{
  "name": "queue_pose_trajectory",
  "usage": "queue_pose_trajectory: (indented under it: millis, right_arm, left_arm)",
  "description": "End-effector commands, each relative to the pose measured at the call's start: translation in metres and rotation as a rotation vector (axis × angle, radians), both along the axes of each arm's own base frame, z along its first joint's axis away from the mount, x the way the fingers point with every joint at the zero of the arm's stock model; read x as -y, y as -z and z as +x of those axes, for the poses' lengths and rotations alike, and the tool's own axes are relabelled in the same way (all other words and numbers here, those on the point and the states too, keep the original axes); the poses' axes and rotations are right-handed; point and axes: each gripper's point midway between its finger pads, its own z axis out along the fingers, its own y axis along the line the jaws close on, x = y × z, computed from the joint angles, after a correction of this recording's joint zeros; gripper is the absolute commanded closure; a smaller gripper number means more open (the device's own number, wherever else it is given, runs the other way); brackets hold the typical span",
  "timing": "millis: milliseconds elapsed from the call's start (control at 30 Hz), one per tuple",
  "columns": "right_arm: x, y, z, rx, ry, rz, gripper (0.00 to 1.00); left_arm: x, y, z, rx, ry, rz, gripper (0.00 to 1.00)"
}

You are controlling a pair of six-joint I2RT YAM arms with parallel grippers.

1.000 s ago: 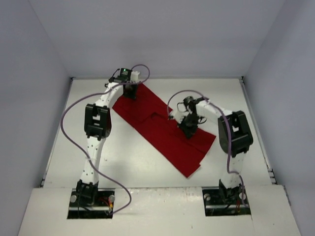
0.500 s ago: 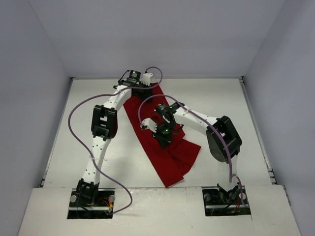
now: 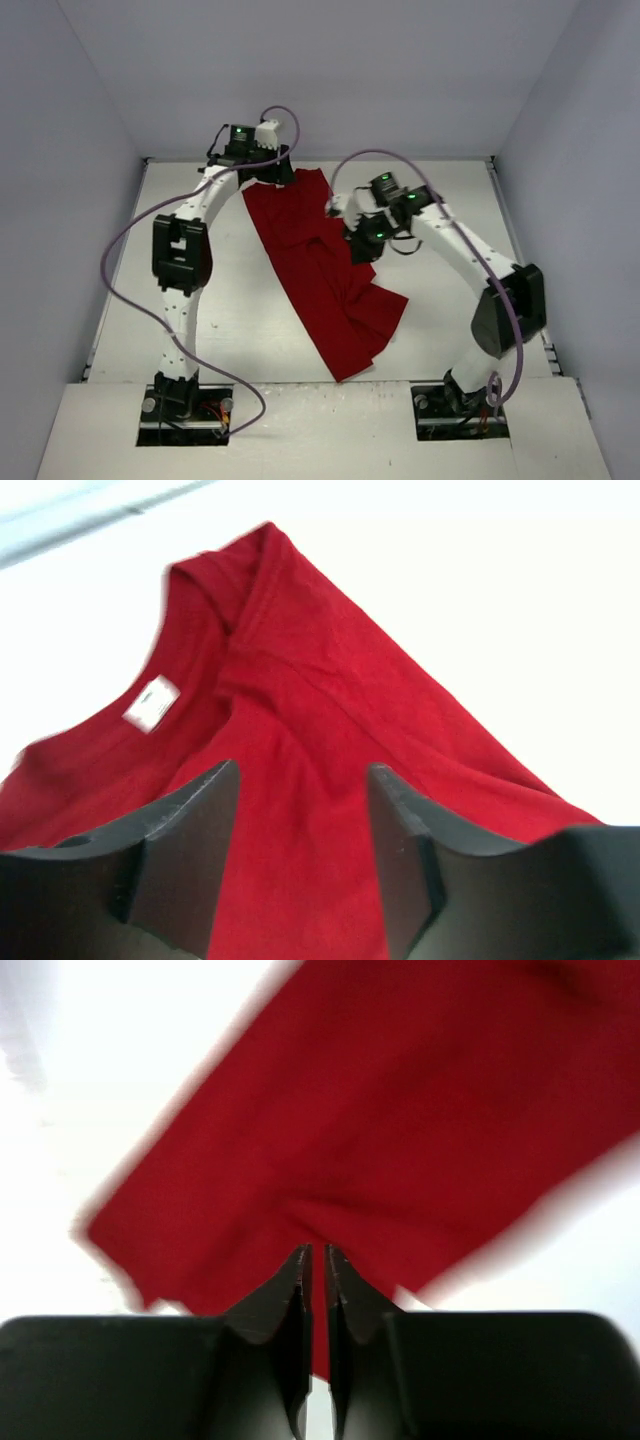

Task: Fold and stack the t-shirts
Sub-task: Rotate the tshirt 70 degrees

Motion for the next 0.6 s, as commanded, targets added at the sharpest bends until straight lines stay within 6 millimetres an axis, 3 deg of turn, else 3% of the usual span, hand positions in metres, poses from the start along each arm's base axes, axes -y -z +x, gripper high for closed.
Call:
queue_pose_trajectory:
  millis: [0,100,167,400,567]
  right_arm:
    - [0.090,0.047,-0.010,0.083,-0.077,-0.285,0.96]
    - [0.123,0.088,-0.028,0.067,-0.161,-0.392,1.00]
    - [0.133,0.104,-0.037,0.055,-0.196,-0.427,1.00]
    - [0.128,0.128,-0.036,0.011,-0.171,-0.421,1.00]
    - [0.135,0.150,-0.060,-0.094,-0.172,-0.489,1.00]
  left_arm:
    - [-0.030,-0.127,-0.011,0.263,-0.102,-0.083,0.48]
    - [-0.039,-0.124,-0.031,0.248,-0.106,-0.045,0.47]
    - [-0.043,-0.127,-0.043,0.253,-0.098,-0.025,0.47]
    - [-0.057,-0.094,-0.067,0.179,-0.100,0.022,0.47]
    - [-0.060,-0.072,-0.080,0.142,-0.090,0.034,0.47]
